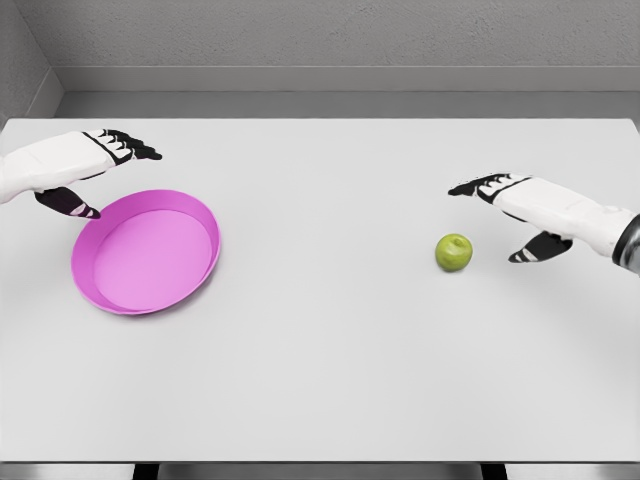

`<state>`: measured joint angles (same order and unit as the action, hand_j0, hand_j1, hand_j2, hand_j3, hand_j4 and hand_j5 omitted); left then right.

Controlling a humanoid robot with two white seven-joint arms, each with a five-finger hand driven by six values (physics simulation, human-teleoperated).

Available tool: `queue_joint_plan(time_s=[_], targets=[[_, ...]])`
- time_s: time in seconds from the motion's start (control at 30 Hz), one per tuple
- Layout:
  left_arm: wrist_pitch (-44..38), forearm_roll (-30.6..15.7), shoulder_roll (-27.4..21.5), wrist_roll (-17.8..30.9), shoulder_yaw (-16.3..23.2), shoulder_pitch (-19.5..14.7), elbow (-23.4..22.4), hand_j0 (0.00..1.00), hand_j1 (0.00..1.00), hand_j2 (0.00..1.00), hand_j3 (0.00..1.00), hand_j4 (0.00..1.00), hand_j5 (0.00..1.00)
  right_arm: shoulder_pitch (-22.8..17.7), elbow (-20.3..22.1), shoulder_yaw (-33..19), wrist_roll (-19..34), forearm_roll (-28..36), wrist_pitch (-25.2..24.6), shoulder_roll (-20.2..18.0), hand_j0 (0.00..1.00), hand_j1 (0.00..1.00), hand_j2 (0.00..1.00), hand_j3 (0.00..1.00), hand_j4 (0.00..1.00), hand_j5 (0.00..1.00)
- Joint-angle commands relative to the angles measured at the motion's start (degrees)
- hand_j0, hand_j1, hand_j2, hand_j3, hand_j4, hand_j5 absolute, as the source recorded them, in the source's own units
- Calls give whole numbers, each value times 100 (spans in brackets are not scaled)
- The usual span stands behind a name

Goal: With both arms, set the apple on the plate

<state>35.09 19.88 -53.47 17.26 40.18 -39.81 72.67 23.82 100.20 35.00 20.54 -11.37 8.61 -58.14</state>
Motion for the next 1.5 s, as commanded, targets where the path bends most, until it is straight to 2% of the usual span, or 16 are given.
queue_joint_plan(time_s=[0.0, 0.27, 0.37, 0.43, 0.67, 0.77, 0.87, 0.9, 1.03, 1.3, 1.47], targets=[[-9, -36, -5, -3, -1, 0, 1, 100, 100, 100, 100, 100, 100, 17, 0, 252, 416, 21, -175, 110, 100, 100, 100, 100, 100, 100], [-9, -28, 12, -3, 7, 0, -8, 100, 100, 100, 100, 100, 100, 773, -123, 1052, 899, 21, -1160, 435, 100, 100, 100, 100, 100, 100], [-9, -10, 21, 5, -1, 0, -16, 100, 100, 100, 100, 100, 100, 984, -264, 1245, 970, 21, -1256, 453, 100, 100, 100, 100, 100, 100], [-9, -10, 21, 6, -1, -9, -52, 100, 100, 100, 100, 100, 100, 1160, -396, 1439, 987, 21, -1265, 629, 100, 100, 100, 100, 100, 100], [-9, 78, 38, 6, -19, -26, -95, 100, 100, 100, 100, 100, 100, 1371, -493, 1791, 987, 21, -1423, 743, 99, 99, 99, 99, 99, 99], [-9, 122, 83, 6, -19, -35, -104, 100, 100, 100, 100, 100, 100, 1371, -484, 1791, 987, 21, -1415, 743, 64, 64, 64, 64, 64, 64], [-9, 122, 126, 6, -19, -44, -175, 100, 100, 100, 100, 100, 100, 1371, -475, 1791, 987, 21, -1406, 743, 44, 44, 44, 44, 44, 44], [-9, 122, 126, 6, -19, -44, -183, 100, 100, 100, 100, 100, 100, 1371, -475, 1791, 987, 21, -1406, 743, 41, 41, 41, 41, 41, 41], [-9, 122, 126, 6, -28, -53, -183, 100, 100, 100, 100, 100, 100, 1362, -466, 1791, 987, 21, -1406, 743, 36, 36, 36, 36, 36, 36], [-9, 122, 118, 6, -28, -53, -183, 100, 100, 100, 100, 100, 100, 1441, -414, 1764, 987, 21, -1397, 734, 36, 36, 36, 36, 36, 36], [-9, 122, 118, 6, -28, -53, -183, 100, 100, 100, 100, 100, 100, 1547, -220, 1747, 987, 12, -1362, 831, 36, 36, 36, 36, 36, 36]])
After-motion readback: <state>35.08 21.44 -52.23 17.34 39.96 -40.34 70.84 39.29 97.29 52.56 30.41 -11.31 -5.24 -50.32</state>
